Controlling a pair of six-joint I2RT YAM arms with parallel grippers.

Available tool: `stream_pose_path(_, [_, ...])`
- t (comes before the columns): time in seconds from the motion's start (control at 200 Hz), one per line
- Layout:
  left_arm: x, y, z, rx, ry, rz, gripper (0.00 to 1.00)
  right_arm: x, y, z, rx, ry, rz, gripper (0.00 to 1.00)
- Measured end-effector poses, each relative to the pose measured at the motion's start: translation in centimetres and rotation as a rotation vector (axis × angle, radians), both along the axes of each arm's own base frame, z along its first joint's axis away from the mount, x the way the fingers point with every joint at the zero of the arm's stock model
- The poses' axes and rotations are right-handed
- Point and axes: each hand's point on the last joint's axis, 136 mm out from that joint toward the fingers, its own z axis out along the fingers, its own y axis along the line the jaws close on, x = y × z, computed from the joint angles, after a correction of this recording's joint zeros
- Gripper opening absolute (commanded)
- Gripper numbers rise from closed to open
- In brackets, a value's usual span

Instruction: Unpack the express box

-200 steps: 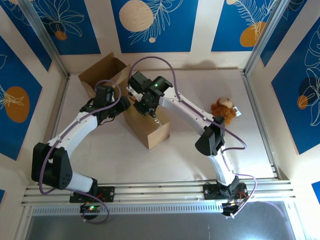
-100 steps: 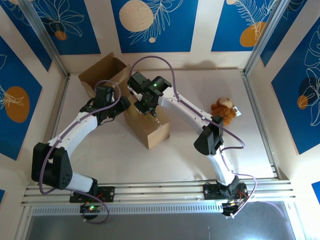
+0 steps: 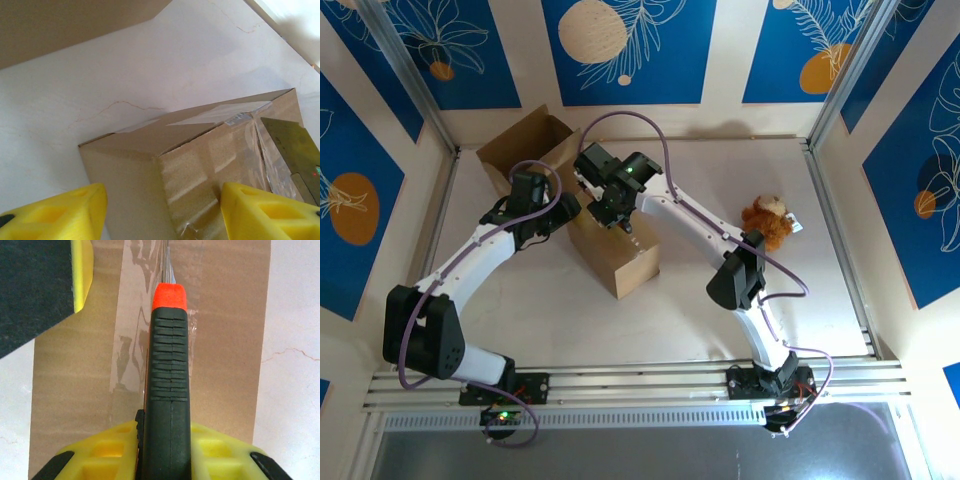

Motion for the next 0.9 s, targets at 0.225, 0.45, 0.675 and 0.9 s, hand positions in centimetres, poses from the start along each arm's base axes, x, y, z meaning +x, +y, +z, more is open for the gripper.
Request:
stream_pose_path(0.225, [-0.05, -0.1, -0.04, -0.009, -0.008, -0.004, 0.61, 0.27, 0.38, -0.43, 0.001, -0.001, 0.001, 0.0])
stream_pose_path(0.45, [0.01, -0.17, -0.12, -0.039, -0.016, -0.003, 0.61, 0.31, 0.5, -0.51, 0.004, 0.0, -0.005, 0.0])
stream_pose_path(0.675, [-0.08, -0.14, -0.06, -0.051, -0.012, 0.0, 0.61, 0.22, 0.56, -0.51, 0.003, -0.001, -0.01, 0.0])
stream_pose_path(0.9, [-0.36, 0.08, -0.12, -0.052, -0.012, 0.005, 0.61, 0.4, 0.73, -0.75, -0.01, -0.001, -0.011, 0.0])
